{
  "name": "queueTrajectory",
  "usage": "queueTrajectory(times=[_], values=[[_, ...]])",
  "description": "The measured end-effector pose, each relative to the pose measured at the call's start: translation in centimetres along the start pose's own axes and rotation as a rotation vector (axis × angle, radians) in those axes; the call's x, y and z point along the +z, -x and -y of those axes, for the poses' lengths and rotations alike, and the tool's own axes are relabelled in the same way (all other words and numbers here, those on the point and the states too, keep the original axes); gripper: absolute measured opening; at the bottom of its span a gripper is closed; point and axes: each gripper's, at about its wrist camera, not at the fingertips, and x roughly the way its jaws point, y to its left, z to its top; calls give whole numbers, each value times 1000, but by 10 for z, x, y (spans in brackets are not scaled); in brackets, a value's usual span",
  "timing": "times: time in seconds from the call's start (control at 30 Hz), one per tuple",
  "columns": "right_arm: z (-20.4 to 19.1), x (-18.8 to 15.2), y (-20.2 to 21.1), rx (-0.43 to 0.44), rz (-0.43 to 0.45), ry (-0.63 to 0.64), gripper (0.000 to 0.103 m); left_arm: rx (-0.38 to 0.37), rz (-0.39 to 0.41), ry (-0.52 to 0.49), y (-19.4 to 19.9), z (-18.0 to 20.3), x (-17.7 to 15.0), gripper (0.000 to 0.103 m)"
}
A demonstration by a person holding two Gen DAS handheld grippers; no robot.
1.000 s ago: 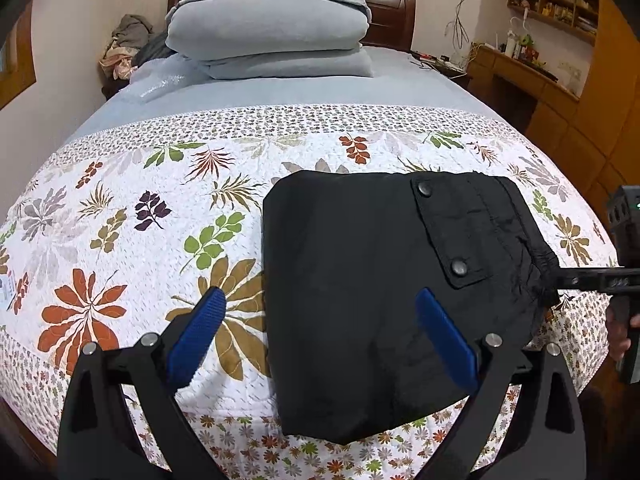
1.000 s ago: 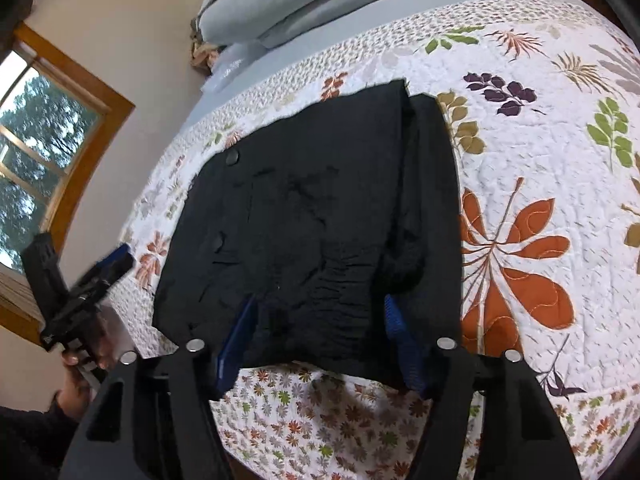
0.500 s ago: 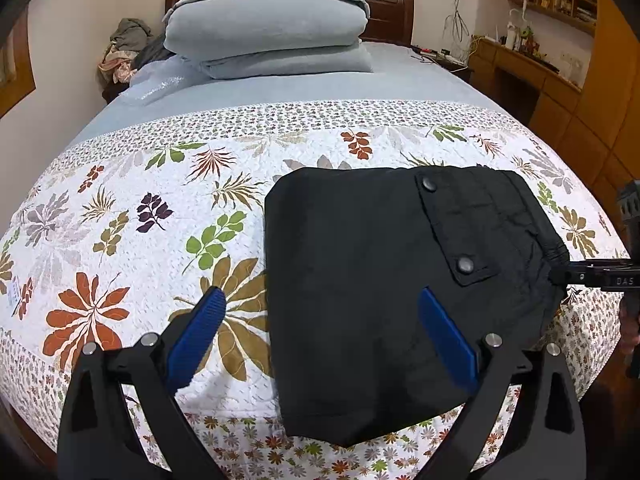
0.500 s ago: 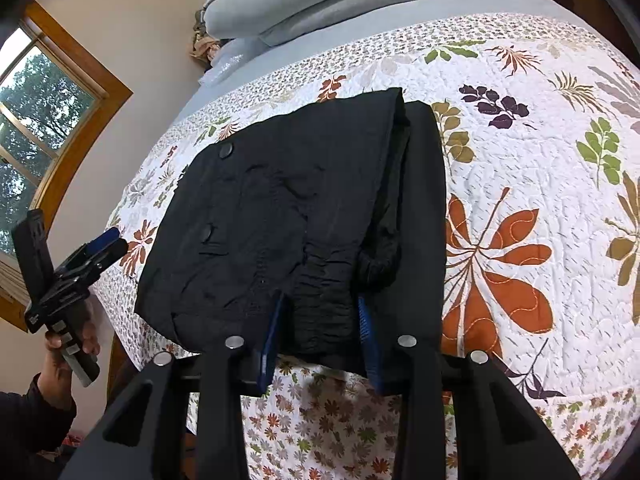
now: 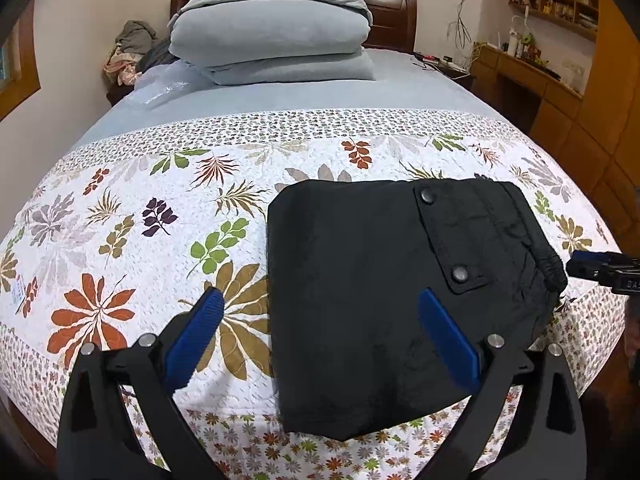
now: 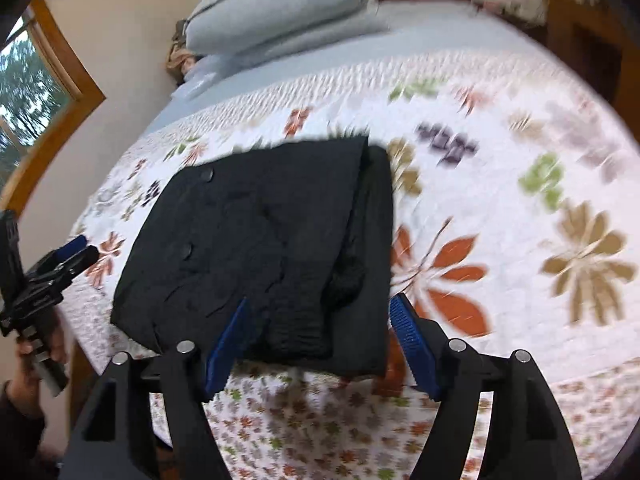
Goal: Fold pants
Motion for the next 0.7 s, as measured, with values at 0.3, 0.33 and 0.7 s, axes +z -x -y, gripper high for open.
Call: queueTrajectory(times=[0.3, 0.33, 0.7], values=[[-52, -4, 39, -121, 126, 11, 99, 5, 7, -20, 26, 11, 1, 99], [-53, -4, 39, -102, 128, -12, 100, 5, 11, -26, 29, 13, 1, 99], [-18, -15, 7, 5, 32, -178, 99, 20, -38, -6, 31, 5, -14, 100]])
